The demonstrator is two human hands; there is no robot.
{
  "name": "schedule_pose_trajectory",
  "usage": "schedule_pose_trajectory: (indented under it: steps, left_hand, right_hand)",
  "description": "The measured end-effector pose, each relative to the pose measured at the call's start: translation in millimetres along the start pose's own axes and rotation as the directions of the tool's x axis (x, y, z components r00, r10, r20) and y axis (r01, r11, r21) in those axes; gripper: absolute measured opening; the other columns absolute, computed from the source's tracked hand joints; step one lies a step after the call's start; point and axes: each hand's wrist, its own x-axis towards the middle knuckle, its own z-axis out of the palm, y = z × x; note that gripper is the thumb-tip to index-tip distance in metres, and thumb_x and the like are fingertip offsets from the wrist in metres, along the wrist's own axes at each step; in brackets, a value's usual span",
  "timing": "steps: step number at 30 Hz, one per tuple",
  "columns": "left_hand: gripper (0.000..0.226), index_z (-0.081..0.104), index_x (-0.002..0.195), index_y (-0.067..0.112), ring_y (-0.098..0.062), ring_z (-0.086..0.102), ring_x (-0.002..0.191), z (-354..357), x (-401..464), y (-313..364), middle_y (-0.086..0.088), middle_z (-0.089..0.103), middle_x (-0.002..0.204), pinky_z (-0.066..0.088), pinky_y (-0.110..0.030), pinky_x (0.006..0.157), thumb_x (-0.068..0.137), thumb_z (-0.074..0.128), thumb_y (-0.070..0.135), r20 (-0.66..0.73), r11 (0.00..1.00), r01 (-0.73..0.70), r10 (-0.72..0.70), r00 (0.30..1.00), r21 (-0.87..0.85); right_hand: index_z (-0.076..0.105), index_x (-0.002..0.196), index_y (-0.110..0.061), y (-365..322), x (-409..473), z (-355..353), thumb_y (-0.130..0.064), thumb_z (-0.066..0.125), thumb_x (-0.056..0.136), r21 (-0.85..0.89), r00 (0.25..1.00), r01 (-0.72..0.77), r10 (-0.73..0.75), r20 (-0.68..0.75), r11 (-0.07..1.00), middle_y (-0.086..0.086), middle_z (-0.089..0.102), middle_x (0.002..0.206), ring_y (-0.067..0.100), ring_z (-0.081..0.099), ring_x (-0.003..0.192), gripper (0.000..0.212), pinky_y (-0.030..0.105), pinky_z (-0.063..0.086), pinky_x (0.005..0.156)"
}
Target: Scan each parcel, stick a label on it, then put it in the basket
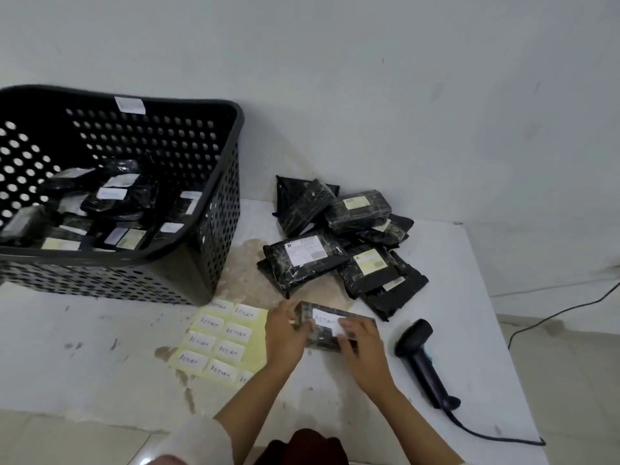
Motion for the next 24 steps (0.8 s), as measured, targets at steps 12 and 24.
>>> schedule_pose_trajectory:
  steps: [12,24]
  left_hand:
    - [0.042,0.052,0.124,0.039,-0.003,0.057,0.095,-180,27,142,0.005,0.054,0.109,0.049,-0.016,0.077,0.085,0.066,0.038,-0.251,0.861,-0.470,0.420,0.872,-0.192]
    - [0.009,0.064,0.094,0.014,-0.015,0.055,0.076,-411,146,58,-0.007,0.062,0.093,0.044,-0.020,0.057,0.088,0.064,0.021,0.018,0.945,0.125,-0.125,0.992,-0.301]
  right_hand:
    - [0.041,0.136,-0.034,-180,88,-53,-0.049,0.056,0.090,0.548,0.935,0.122,0.090,-0.344,0.828,-0.013,0.047,0.132,0.009,0.045,0.124,0.051,0.040,0.041,0.107]
    - [0.037,0.144,-0.017,-347,147,37,-0.035,0.044,0.100,0.155,0.971,0.169,-0.138,-0.193,0.973,0.009,0.028,0.152,0.023,0.024,0.142,0.047,0.037,0.025,0.116]
